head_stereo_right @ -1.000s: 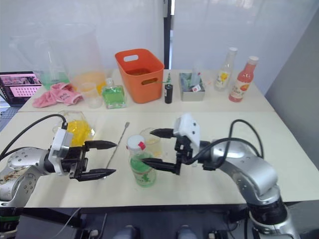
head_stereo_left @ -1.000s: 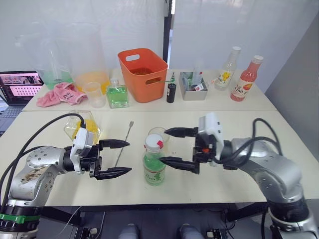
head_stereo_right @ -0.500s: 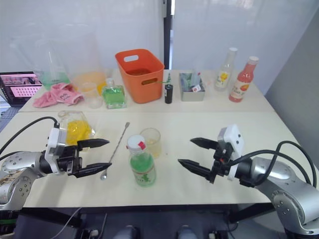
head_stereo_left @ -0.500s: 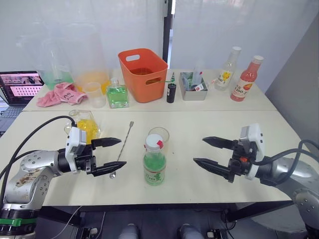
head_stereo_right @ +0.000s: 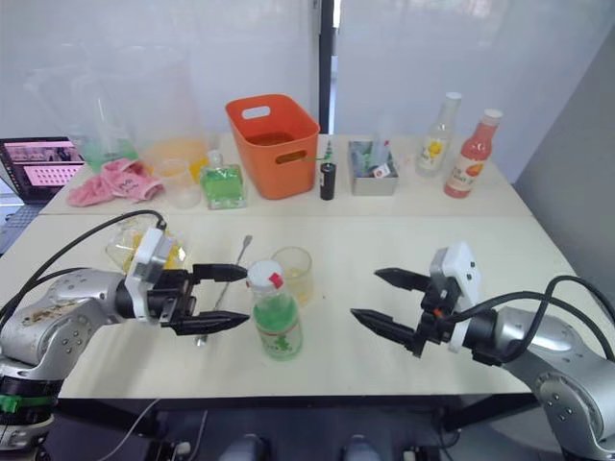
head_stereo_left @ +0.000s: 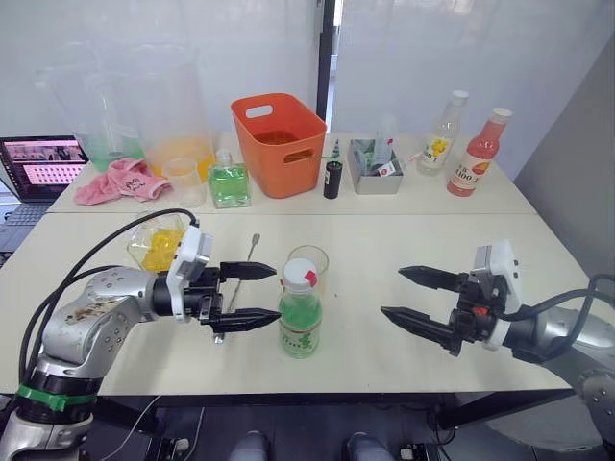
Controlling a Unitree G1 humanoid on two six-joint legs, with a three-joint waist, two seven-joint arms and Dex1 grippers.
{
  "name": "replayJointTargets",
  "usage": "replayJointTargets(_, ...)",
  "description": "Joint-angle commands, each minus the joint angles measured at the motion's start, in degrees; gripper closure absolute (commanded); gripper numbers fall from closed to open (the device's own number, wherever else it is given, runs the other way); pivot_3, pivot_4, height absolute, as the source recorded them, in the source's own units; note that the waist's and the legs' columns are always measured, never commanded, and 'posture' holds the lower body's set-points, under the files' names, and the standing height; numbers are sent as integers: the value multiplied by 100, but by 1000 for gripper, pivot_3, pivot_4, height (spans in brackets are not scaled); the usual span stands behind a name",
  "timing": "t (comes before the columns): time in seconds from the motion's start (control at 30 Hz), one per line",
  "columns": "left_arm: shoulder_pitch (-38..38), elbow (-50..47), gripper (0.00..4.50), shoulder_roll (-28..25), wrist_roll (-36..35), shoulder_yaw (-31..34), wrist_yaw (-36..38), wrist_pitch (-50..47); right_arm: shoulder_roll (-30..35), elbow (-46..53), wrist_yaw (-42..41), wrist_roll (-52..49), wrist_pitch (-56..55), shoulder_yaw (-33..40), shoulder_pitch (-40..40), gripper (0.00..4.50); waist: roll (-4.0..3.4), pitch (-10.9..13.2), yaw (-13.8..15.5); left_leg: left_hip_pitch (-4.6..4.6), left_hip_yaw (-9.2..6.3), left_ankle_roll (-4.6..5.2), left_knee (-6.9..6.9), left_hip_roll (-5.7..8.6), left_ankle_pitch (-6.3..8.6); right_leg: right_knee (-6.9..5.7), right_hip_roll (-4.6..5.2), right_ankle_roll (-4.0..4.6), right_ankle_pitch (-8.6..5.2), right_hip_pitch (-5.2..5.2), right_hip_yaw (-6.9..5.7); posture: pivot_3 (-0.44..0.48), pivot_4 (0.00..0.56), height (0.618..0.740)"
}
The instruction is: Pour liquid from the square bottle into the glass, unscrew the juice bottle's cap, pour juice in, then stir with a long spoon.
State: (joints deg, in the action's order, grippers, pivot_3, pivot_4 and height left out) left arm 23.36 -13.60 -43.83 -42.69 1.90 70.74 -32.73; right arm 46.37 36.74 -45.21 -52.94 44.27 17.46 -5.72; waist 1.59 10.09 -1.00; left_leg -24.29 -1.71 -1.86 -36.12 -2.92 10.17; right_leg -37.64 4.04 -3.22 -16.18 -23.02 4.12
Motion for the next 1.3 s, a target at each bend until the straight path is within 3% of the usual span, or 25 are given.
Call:
replayJointTargets(0.03, 278, 3, 0, 49, 51, -97, 53, -12, 190, 210, -71, -385, 67, 118, -222, 38, 0, 0, 1, 0, -1, 0, 0, 0, 0, 1, 0, 0, 0, 1, 0, 0, 150, 739)
replayJointTargets(0.43, 711, 361, 0, 565, 310, -521, 248, 158, 653, -194, -335, -1121, 286, 57, -1112, 38, 2, 1, 14, -3, -1, 0, -6, 0, 0, 2, 0, 0, 0, 2, -1, 0, 150, 739)
replayJointTargets(1.13, 742, 247, 0, 889, 380, -635, 266, 97, 674, -181, -184, -1176, 310, 18, -1155, 38, 2, 1, 15, -5, -2, 0, -7, 1, 0, 1, 0, 0, 0, 1, -1, 0, 150, 739)
replayJointTargets(1.3, 691, 331, 1373, 879, 566, -733, 371, 326, 657, -191, -169, -1122, 268, -1, -1187, 0, 2, 1, 16, -5, -2, 0, -7, 1, 0, 1, 0, 0, 0, 1, -1, 0, 150, 739)
